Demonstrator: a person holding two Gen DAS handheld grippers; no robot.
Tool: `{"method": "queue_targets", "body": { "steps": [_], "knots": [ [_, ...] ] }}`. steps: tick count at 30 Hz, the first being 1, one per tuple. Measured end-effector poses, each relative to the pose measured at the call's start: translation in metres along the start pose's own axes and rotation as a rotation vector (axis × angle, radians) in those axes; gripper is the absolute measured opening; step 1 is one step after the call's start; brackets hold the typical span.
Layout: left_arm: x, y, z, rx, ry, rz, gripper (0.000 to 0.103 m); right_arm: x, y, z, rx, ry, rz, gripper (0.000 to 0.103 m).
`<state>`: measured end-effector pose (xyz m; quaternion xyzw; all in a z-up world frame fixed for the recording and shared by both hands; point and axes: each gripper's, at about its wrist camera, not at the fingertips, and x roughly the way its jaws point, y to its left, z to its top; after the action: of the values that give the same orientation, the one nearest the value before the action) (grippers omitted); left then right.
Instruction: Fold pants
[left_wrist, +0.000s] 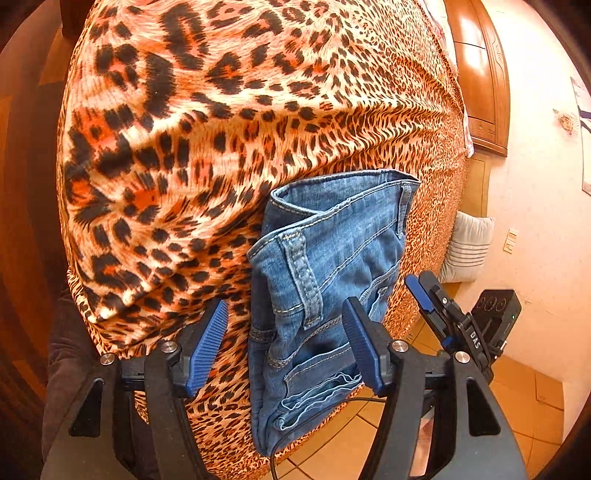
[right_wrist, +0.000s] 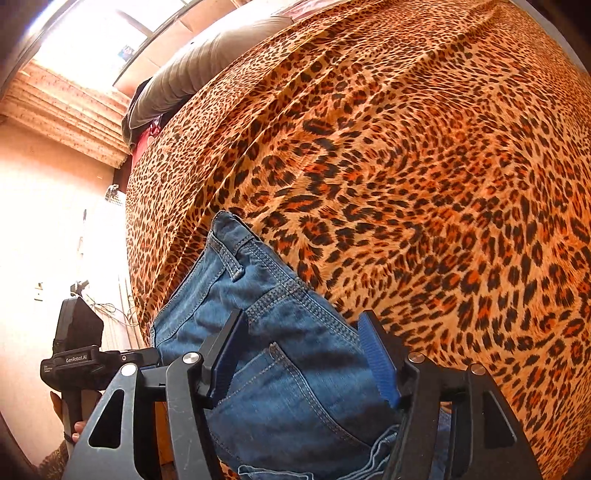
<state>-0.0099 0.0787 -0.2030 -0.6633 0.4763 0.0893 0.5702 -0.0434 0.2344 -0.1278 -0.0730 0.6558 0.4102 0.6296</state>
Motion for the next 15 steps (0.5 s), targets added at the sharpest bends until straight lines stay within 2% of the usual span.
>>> {"method": "queue_targets", "body": {
  "steps": [4, 8, 12, 15],
  "knots": [
    [0.013, -0.004, 0.014, -0.025, 0.021, -0.050, 0.066, 0.030, 0.020, 0.028, -0.053, 0.043, 0.001, 0.064],
    [0.020, -0.003, 0.028, -0.069, 0.022, -0.118, 0.074, 0.064, 0.040, 0.050, -0.118, 0.116, 0.025, 0.065],
    [0.025, -0.003, 0.034, -0.095, 0.022, -0.151, 0.075, 0.083, 0.068, 0.058, -0.280, 0.159, 0.013, 0.066],
    [0.030, -0.005, 0.037, -0.115, 0.021, -0.176, 0.075, 0.088, 0.085, 0.061, -0.384, 0.175, -0.022, 0.046]
  ]
}}
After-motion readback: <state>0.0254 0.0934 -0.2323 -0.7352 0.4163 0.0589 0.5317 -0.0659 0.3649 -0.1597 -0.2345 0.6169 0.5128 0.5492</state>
